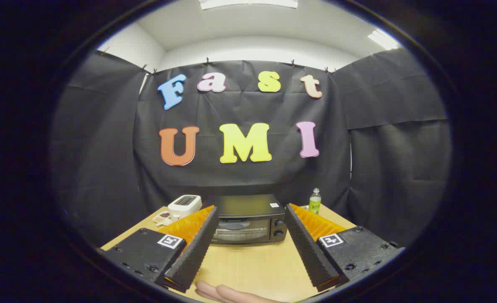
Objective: Open the toaster oven, put the food inside, and close the toaster oven door.
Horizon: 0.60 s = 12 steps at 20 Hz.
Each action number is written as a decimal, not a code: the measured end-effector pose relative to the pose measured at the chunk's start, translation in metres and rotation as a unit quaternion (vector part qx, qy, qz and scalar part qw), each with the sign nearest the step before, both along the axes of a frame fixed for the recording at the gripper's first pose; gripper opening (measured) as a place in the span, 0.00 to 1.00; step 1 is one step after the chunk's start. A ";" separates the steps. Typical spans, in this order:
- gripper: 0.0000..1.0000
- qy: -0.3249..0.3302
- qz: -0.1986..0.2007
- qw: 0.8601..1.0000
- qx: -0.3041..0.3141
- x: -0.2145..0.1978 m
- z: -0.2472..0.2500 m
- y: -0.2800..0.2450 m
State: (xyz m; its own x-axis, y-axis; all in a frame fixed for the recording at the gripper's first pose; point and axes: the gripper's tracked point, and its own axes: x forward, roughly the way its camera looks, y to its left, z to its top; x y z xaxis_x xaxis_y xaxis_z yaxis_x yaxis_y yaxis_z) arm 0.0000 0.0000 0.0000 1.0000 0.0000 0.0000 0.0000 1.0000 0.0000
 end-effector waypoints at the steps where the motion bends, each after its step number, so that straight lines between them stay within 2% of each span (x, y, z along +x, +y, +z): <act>1: 1.00 -0.003 0.001 1.000 -0.002 -0.001 0.001 0.000; 12: 1.00 -0.011 -0.001 1.000 -0.008 -0.002 0.005 0.000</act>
